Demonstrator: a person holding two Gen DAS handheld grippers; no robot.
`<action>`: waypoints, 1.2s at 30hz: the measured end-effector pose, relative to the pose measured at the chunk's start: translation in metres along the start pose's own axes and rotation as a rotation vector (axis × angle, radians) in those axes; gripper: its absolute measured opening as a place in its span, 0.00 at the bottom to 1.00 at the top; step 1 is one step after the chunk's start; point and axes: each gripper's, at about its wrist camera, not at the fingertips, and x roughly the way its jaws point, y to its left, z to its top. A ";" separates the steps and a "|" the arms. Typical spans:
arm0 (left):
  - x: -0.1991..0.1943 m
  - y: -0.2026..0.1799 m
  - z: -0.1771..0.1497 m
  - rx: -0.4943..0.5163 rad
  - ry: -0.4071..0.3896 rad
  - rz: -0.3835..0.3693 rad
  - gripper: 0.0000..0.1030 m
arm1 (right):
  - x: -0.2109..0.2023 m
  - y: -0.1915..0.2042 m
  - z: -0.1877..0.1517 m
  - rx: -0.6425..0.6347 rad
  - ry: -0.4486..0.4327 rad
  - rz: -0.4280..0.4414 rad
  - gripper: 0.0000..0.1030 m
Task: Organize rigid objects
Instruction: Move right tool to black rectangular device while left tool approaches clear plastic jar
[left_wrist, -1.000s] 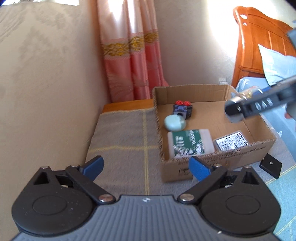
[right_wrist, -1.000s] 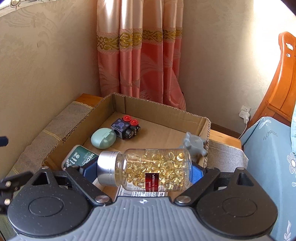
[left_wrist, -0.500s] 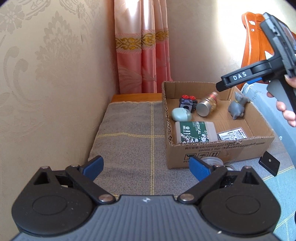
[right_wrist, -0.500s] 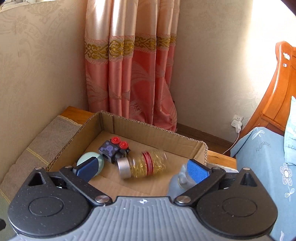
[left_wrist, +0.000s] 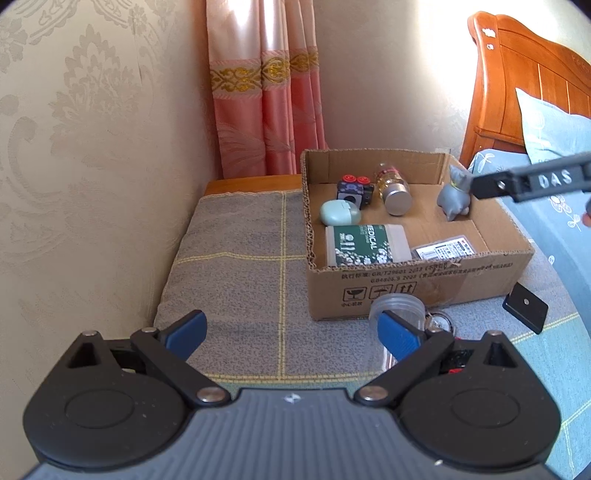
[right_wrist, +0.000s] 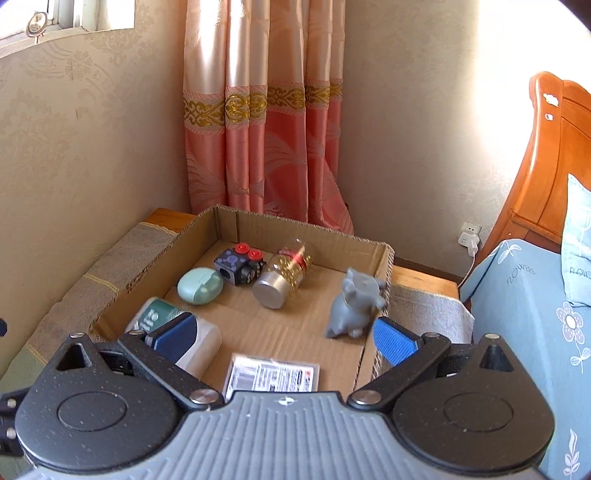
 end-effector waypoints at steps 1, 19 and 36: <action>0.000 -0.002 -0.002 0.005 0.005 -0.003 0.96 | -0.004 -0.002 -0.007 0.001 -0.001 -0.001 1.00; 0.008 -0.021 -0.020 0.040 0.076 -0.020 0.96 | 0.050 -0.062 -0.117 0.091 0.141 0.011 1.00; 0.021 -0.028 -0.024 0.063 0.115 -0.057 0.96 | 0.035 -0.032 -0.129 0.031 0.226 0.185 1.00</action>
